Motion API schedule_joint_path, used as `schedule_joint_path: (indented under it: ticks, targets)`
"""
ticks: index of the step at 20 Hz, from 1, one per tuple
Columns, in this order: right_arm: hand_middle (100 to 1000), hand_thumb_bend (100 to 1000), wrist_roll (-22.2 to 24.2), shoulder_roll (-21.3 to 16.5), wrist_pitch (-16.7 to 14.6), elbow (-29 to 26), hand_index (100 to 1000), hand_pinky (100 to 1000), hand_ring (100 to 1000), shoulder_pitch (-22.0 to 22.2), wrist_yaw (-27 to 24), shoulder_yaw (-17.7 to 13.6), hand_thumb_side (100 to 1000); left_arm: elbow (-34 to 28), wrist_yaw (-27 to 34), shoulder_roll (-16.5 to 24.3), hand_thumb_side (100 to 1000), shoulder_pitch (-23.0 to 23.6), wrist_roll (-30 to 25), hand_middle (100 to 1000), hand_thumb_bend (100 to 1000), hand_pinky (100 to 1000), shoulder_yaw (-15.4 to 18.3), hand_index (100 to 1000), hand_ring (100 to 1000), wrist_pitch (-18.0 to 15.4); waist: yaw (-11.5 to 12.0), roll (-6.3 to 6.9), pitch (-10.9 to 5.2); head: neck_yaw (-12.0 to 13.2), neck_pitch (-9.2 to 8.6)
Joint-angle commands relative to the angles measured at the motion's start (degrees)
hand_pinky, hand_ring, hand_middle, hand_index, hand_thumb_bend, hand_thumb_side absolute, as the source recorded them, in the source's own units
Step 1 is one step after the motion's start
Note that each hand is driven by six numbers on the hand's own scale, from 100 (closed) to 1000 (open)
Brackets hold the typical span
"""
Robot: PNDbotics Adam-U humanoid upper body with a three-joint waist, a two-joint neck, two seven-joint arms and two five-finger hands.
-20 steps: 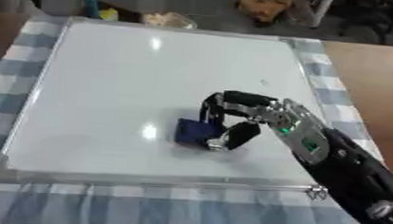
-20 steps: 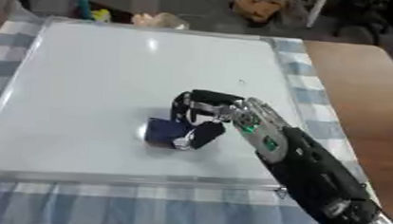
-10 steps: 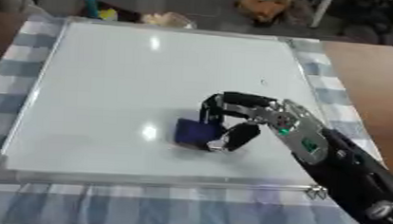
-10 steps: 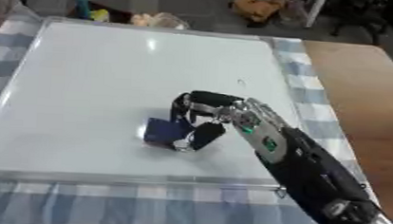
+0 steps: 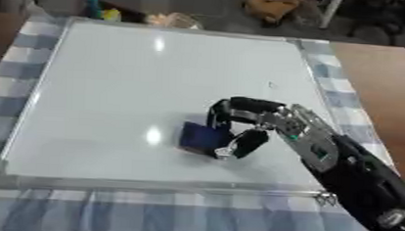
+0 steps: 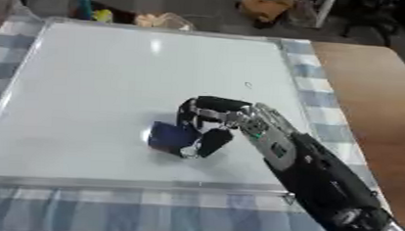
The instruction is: Wipe the whiteboard clean with a brush.
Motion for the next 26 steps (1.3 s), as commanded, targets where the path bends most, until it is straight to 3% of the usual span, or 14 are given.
schedule_joint_path:
  ticks: [1, 4, 6, 15, 18, 21, 26]
  targets:
    - [651, 326, 0.1, -0.8, -0.1, -1.0, 267, 572, 652, -0.7, 0.5, -0.2, 521, -0.9, 0.3, 0.6, 957, -0.8, 0.0, 579, 648, 548, 0.4, 696, 528, 0.0, -0.1, 0.24, -0.67, 0.1, 0.1]
    - [643, 326, 0.1, -0.8, -0.1, -1.0, 265, 571, 644, -0.7, 0.5, -0.2, 509, -0.9, 0.3, 0.6, 957, -0.8, 0.0, 579, 648, 548, 0.4, 696, 527, 0.0, -0.1, 0.24, -0.67, 0.1, 0.11]
    - [622, 285, 0.1, -0.9, -0.1, -1.1, 261, 568, 626, -0.7, 0.9, -0.2, 452, -0.9, 0.3, 0.7, 957, -0.7, 0.0, 578, 648, 548, 0.4, 696, 527, 0.0, -0.1, 0.22, -0.69, 0.1, 0.14]
    - [613, 265, 0.1, -0.8, 0.0, -1.3, 259, 561, 617, -0.7, 1.7, -0.1, 422, -0.9, 0.3, 0.7, 956, -0.8, 0.0, 578, 649, 548, 0.4, 695, 526, 0.0, -0.1, 0.21, -0.72, -0.1, 0.1]
    - [616, 288, 0.2, -0.8, -0.1, -1.4, 262, 563, 621, -0.7, 2.0, 0.0, 449, -1.0, 0.3, 0.7, 956, -0.8, 0.0, 577, 650, 548, 0.4, 695, 526, 0.0, 0.0, 0.2, -0.78, -0.2, 0.09]
    - [628, 334, 0.3, -0.9, -0.3, -1.7, 286, 571, 646, -0.8, 2.0, 0.1, 598, -0.9, 0.3, 0.7, 955, -0.7, 0.0, 577, 650, 548, 0.4, 695, 526, 0.0, -0.1, 0.19, -0.88, -0.2, 0.12]
    - [635, 350, 0.8, -1.4, 0.4, -3.8, 287, 574, 655, -1.4, 1.6, -0.2, 595, -0.9, 0.3, 0.7, 955, -0.6, 0.1, 577, 651, 548, 0.4, 695, 525, 0.0, -0.3, 0.12, -1.22, -0.2, 0.27]
